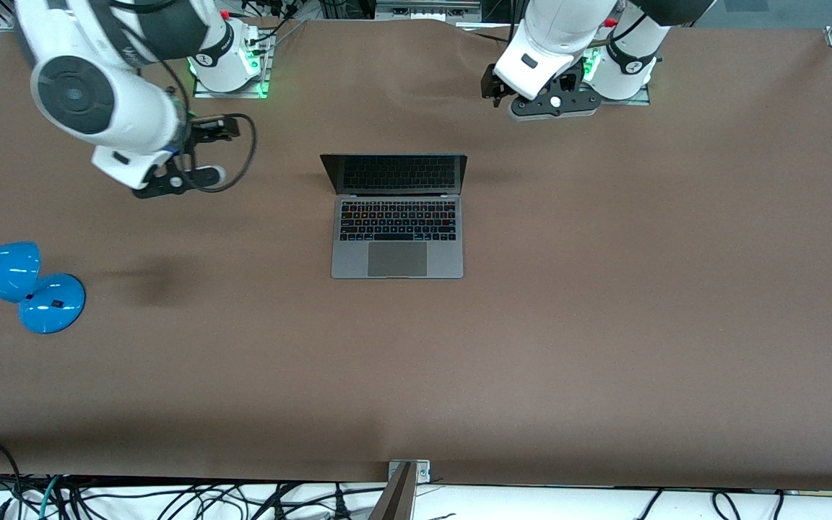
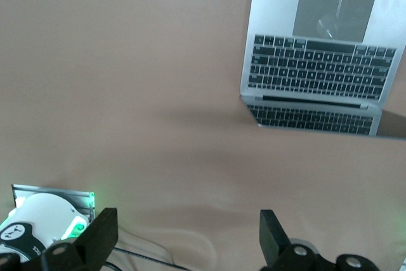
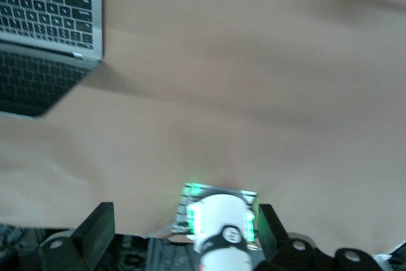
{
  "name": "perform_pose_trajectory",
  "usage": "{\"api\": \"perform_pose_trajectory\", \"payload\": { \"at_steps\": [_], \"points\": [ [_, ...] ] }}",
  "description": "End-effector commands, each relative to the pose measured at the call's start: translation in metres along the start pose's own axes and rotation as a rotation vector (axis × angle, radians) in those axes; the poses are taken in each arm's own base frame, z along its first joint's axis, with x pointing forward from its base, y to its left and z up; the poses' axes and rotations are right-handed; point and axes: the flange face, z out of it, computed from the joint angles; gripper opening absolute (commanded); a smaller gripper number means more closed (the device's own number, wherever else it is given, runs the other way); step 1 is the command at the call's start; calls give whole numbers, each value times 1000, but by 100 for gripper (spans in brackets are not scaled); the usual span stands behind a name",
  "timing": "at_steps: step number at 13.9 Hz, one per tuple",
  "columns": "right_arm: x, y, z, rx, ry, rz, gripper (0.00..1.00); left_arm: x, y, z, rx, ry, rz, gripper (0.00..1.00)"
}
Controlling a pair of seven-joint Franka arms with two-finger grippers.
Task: Close laptop with both arms from behind
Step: 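Move the right gripper to the screen while the left gripper descends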
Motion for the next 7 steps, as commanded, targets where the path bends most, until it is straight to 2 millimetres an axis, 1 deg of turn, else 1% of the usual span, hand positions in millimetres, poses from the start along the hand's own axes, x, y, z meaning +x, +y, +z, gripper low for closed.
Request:
{"api": "perform_pose_trajectory", "payload": {
  "at_steps": [1,2,3,4,5,6,7],
  "points": [
    [-15,-58,23,-11,39,92,100,2,16,21,-53,-106,-12,98],
    [-18,-82,37,-11,59,85,100,1,25,29,-62,-148,-30,99],
    [-16,-102,55,3,82,77,100,-1,33,39,-53,-178,-48,98],
    [-15,-117,71,18,110,59,97,-5,41,47,-45,-198,-64,98],
    [-15,-129,85,33,123,43,89,-2,44,54,-40,-220,-78,98],
    [-15,-134,93,39,112,34,77,0,47,59,-43,-230,-82,98],
    [-17,-139,97,36,106,13,56,2,50,63,-47,-237,-101,97]
  ]
}}
